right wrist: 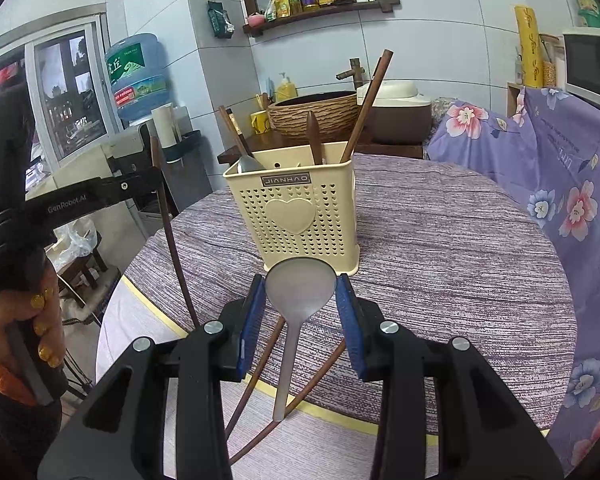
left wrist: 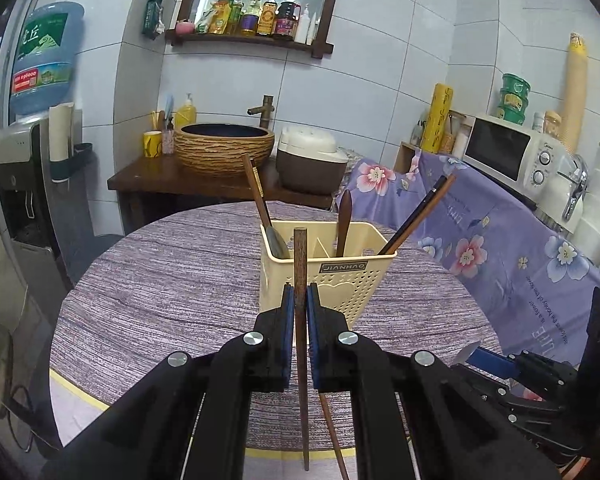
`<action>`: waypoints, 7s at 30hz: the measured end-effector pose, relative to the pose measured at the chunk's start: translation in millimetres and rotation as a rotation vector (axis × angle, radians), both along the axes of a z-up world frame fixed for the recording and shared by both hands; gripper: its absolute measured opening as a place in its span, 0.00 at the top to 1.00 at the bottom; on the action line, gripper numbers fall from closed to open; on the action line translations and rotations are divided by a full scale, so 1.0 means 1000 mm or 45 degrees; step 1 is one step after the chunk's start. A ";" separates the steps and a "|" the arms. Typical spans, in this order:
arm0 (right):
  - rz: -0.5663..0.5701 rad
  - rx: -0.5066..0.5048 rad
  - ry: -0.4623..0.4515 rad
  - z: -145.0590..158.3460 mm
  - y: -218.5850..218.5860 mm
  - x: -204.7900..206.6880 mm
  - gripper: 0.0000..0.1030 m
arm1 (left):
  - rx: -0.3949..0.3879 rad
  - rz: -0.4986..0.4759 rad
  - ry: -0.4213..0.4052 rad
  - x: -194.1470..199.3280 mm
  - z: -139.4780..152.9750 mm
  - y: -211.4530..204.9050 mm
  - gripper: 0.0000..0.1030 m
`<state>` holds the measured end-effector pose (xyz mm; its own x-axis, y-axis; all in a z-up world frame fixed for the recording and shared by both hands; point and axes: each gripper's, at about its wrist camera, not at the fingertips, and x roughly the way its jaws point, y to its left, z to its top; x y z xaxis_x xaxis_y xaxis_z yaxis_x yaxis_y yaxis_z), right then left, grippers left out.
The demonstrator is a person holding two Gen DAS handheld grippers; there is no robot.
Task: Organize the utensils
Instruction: 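Carry the chopstick and clear spoon over the basket with both tools, then lower both into the basket and open both tools, then move both tools back down toward the last two brown chopsticks, then grasp a brown chopstick with the left tool while the right tool grasps the other, then lift both chopsticks and lower them into the basket with both tools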
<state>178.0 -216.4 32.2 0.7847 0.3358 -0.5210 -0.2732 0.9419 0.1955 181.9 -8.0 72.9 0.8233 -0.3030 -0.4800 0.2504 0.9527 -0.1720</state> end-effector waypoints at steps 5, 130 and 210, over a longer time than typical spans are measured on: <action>0.005 -0.010 -0.013 0.003 0.001 0.001 0.64 | -0.014 -0.013 -0.006 0.002 0.004 0.002 0.93; -0.382 -0.078 0.342 -0.099 -0.044 0.034 0.45 | 0.103 -0.043 0.435 0.020 -0.129 -0.037 0.43; -0.056 0.067 -0.108 0.058 -0.039 -0.003 0.93 | -0.074 0.008 -0.012 -0.004 0.013 -0.001 0.92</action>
